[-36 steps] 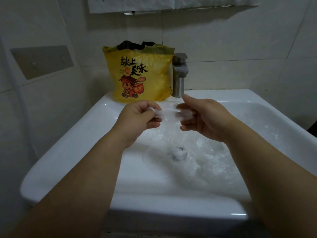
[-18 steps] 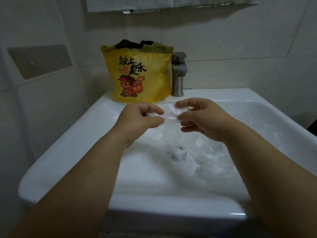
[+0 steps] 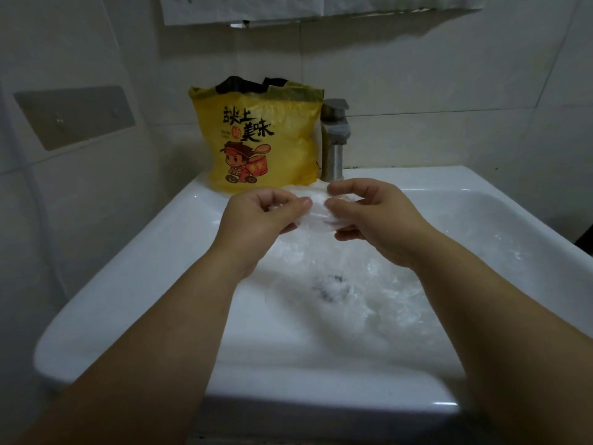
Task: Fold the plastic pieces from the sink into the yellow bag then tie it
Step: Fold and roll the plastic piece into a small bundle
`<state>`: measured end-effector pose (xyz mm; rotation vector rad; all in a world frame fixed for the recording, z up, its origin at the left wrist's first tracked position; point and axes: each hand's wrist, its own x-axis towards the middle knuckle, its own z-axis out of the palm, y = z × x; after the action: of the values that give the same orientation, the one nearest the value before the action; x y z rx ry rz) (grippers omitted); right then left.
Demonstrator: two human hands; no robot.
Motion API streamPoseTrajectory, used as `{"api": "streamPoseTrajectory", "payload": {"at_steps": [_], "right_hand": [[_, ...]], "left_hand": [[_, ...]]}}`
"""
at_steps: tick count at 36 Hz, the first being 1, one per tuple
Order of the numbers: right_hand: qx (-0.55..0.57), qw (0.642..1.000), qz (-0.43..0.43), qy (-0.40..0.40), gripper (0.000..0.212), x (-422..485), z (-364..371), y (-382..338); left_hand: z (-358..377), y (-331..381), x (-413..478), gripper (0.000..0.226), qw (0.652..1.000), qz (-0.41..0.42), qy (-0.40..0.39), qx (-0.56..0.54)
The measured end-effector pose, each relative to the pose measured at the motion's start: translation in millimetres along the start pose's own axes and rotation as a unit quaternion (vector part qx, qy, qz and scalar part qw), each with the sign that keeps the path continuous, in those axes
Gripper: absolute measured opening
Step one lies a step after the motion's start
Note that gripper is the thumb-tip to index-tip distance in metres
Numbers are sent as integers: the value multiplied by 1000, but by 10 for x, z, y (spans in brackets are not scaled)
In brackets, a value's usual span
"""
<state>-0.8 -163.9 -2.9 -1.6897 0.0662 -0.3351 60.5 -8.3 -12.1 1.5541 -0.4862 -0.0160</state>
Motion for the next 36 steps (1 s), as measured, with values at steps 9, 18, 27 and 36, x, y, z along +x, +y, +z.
{"api": "streamPoseTrajectory", "payload": {"at_steps": [9, 18, 27, 36], "right_hand": [[6, 1000, -23, -19, 25, -15, -28, -37], [-55, 998, -9, -5, 50, 31, -41, -26], [-206, 974, -86, 28, 61, 23, -25, 15], [-364, 921, -131, 33, 34, 72, -61, 91]], "left_hand": [[7, 34, 10, 21, 997, -34, -17, -74], [-48, 34, 14, 41, 999, -10, -41, -11], [-75, -41, 47, 39, 961, 148, -2, 234], [-133, -78, 73, 22, 909, 214, -22, 356]]}}
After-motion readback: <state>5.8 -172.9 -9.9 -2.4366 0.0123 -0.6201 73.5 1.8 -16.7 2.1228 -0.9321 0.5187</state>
